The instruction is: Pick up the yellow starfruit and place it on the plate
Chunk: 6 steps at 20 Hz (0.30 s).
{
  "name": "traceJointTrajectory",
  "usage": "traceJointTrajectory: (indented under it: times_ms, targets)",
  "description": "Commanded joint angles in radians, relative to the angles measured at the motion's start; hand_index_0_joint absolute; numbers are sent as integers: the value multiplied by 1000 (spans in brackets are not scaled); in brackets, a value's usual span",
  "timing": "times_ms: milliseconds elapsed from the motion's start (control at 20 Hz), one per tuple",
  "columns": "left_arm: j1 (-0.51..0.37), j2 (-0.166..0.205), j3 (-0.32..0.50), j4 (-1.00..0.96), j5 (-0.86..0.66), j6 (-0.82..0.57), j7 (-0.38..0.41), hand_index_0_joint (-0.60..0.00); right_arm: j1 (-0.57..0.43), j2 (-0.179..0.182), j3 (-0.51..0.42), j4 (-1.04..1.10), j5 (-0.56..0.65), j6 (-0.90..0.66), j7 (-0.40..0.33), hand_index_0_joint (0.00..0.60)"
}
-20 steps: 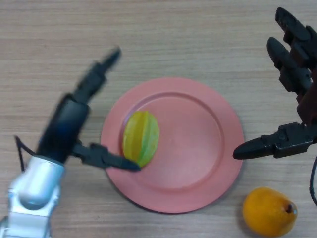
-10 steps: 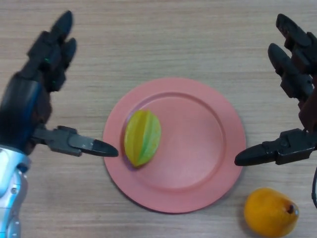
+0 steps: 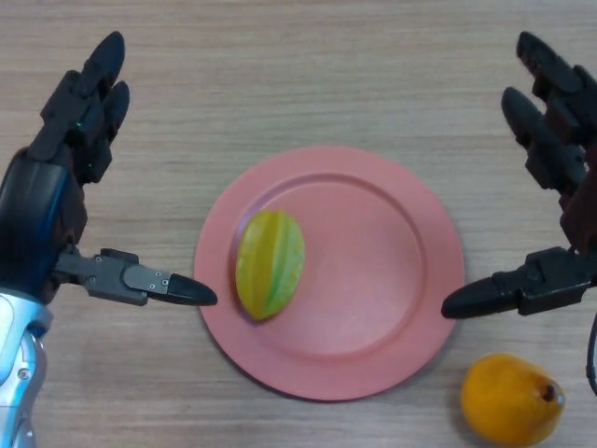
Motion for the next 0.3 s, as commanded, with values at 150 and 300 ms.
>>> traceJointTrajectory:
  times_ms: [150,300]
  targets:
    - [-32,49,94,-34,19,-135,24,0,-37,-23,-50,-19,-3,-154,-8,0]
    - [-30,49,102,-37,15,-137,24,0,-42,-23,-47,-12,1,-157,-12,0]
